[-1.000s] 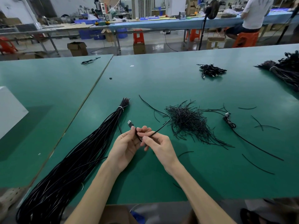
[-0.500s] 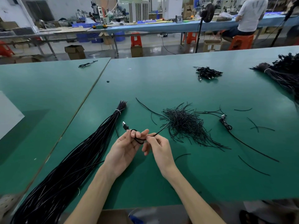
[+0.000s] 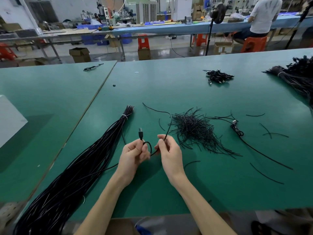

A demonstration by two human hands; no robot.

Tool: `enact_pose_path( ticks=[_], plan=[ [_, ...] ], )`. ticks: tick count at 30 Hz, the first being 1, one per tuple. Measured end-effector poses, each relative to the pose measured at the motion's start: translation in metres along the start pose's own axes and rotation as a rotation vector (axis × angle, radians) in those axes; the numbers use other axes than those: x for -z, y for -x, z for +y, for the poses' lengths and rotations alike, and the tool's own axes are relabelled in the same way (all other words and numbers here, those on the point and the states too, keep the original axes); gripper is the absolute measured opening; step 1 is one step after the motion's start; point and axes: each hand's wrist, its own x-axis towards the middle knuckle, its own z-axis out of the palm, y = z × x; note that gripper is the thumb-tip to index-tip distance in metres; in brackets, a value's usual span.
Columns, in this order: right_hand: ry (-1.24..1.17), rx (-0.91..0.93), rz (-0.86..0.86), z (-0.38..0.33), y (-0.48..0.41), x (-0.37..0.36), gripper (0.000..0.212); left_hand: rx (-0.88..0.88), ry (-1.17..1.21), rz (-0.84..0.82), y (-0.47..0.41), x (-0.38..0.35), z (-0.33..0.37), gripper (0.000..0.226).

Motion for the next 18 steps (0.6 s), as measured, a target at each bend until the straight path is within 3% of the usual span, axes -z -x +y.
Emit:
enact_pose_path(
  ticks=[3, 9, 14, 18],
  plan=[
    [-0.045, 0.022, 0.084, 0.002, 0.0, 0.003, 0.014, -0.165, -0.386, 0.087, 0.003, -0.006, -0.003, 0.039],
    [-0.109, 0.007, 0.133, 0.002, 0.0, 0.005, 0.014, -0.29, -1.193, 0.022, 0.008, -0.024, -0.012, 0.023],
    [-0.253, -0.001, 0.091, -0.002, 0.001, 0.005, 0.02, -0.284, -1.088, 0.254, 0.006, -0.02, -0.012, 0.024],
    [-0.27, -0.033, 0.012, -0.003, 0.001, 0.007, 0.025, -0.286, -0.994, 0.328, 0.008, -0.022, -0.009, 0.021]
  ],
)
